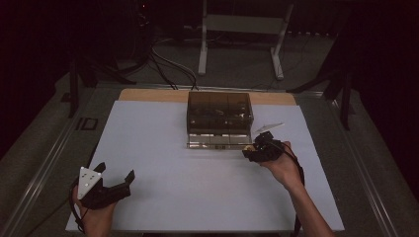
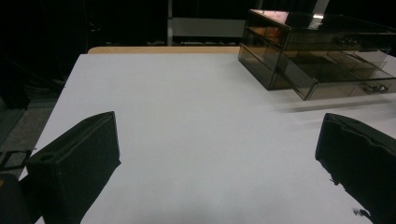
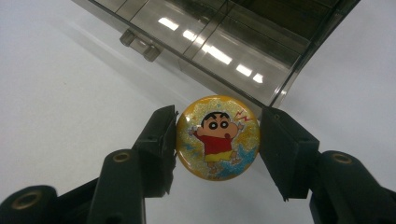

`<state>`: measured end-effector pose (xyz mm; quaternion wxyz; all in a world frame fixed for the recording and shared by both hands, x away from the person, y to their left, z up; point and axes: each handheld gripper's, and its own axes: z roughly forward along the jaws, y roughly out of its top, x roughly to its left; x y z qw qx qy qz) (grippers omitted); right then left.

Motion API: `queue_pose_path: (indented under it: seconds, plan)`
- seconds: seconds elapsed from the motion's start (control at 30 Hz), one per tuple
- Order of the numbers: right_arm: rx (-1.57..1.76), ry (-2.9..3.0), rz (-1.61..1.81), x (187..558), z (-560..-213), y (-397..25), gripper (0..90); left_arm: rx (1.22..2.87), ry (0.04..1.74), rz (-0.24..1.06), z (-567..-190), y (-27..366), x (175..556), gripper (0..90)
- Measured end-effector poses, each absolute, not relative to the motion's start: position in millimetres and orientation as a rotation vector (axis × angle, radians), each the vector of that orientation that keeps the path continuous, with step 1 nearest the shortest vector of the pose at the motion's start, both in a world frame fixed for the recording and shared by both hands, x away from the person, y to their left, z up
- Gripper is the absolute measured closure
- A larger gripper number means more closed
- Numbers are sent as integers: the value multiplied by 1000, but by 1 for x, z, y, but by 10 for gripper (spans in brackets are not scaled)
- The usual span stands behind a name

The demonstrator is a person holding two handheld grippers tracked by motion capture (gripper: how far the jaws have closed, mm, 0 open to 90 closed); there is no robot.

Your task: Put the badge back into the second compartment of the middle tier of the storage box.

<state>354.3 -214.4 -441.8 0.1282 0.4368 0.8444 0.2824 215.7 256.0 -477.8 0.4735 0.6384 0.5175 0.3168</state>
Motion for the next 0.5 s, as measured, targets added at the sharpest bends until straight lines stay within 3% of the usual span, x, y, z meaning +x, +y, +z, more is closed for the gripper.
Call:
queue_pose_path:
  seconds: [0.5]
  plan:
    - [1246,2459,845,357,-433,-206,475,1565,1265,775,-478,256,216,11]
